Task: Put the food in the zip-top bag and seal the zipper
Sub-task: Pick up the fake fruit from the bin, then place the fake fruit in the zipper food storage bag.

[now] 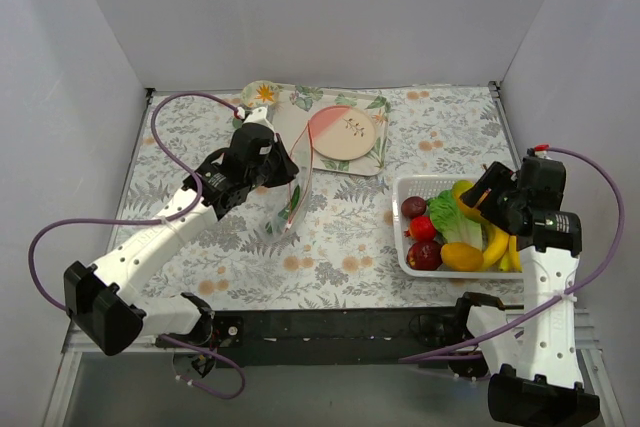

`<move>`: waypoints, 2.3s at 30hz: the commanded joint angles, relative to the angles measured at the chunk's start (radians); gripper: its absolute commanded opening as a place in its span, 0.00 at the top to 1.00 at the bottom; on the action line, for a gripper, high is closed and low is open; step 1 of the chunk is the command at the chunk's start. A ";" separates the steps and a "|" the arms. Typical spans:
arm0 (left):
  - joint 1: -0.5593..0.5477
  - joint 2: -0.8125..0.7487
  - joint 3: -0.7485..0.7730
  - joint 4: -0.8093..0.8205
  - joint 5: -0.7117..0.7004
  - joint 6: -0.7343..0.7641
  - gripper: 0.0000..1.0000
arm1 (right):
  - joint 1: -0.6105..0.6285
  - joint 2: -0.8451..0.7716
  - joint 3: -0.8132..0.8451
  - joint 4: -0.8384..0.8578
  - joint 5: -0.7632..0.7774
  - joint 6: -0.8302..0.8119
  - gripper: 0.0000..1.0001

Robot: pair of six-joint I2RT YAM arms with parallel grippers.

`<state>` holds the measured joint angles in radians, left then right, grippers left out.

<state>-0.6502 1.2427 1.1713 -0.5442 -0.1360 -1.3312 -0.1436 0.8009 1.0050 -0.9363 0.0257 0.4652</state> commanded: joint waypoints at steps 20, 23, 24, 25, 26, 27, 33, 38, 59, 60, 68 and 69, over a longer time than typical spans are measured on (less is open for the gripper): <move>-0.026 0.090 -0.009 0.036 -0.016 -0.040 1.00 | 0.903 0.463 0.421 0.353 0.114 0.349 0.67; -0.032 0.087 -0.013 0.039 -0.030 -0.052 1.00 | 0.920 0.555 0.500 0.337 0.118 0.340 0.66; -0.032 0.086 -0.013 0.039 -0.034 -0.056 1.00 | 0.920 0.572 0.506 0.337 0.117 0.340 0.66; -0.034 0.083 -0.013 0.041 -0.034 -0.056 1.00 | 0.920 0.596 0.504 0.341 0.117 0.340 0.66; -0.034 0.080 -0.012 0.041 -0.042 -0.056 1.00 | 0.920 0.604 0.497 0.343 0.115 0.343 0.66; -0.034 0.078 -0.010 0.043 -0.042 -0.056 1.00 | 0.920 0.610 0.491 0.346 0.115 0.343 0.66; -0.035 0.070 -0.010 0.046 -0.045 -0.062 1.00 | 0.920 0.629 0.412 0.361 0.111 0.340 0.64; -0.042 0.072 -0.001 0.058 -0.033 -0.059 1.00 | 0.920 0.679 0.423 0.332 0.105 0.319 0.64; -0.072 0.077 0.019 0.098 -0.013 -0.062 1.00 | 0.932 0.701 0.462 0.356 0.100 0.270 0.10; -0.072 0.075 0.019 0.098 -0.014 -0.062 1.00 | 0.932 0.693 0.457 0.358 0.102 0.271 0.08; -0.072 0.067 0.024 0.096 -0.028 -0.062 1.00 | 0.931 0.609 0.422 0.343 0.177 0.265 0.05; -0.072 0.069 0.027 0.096 -0.030 -0.062 1.00 | 0.928 0.575 0.416 0.317 0.201 0.259 0.06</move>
<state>-0.7174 1.3430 1.1648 -0.4652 -0.1471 -1.3922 0.7856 1.4841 1.4391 -0.6174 0.1410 0.7464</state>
